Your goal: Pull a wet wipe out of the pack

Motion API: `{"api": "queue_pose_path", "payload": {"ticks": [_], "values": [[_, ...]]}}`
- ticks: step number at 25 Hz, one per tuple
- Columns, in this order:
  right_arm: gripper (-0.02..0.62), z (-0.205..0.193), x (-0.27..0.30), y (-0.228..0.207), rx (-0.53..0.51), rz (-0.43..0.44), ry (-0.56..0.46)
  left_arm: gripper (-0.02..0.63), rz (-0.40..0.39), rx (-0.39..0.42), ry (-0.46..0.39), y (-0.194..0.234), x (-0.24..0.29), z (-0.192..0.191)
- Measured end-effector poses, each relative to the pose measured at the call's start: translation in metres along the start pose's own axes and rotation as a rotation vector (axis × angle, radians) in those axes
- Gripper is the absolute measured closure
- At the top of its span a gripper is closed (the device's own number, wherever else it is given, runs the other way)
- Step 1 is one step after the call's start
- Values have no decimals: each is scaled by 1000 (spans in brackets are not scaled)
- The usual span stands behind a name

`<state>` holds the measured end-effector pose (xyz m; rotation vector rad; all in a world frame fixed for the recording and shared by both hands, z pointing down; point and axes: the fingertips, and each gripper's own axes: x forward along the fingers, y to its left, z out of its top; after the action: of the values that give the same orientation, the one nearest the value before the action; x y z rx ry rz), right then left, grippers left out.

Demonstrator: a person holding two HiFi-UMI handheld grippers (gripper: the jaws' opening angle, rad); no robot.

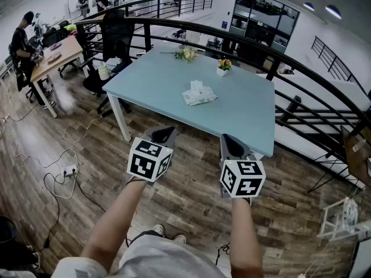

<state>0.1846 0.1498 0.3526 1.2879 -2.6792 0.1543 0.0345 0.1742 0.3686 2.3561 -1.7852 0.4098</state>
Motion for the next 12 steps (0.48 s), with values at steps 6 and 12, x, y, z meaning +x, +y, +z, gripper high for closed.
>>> {"api": "queue_pose_path", "payload": {"ticks": [6, 12], "values": [[592, -5, 2, -4, 2, 3, 3, 612, 28, -11, -3, 4, 6, -1], [591, -8, 12, -7, 2, 14, 9, 612, 47, -3, -4, 12, 15, 1]]}}
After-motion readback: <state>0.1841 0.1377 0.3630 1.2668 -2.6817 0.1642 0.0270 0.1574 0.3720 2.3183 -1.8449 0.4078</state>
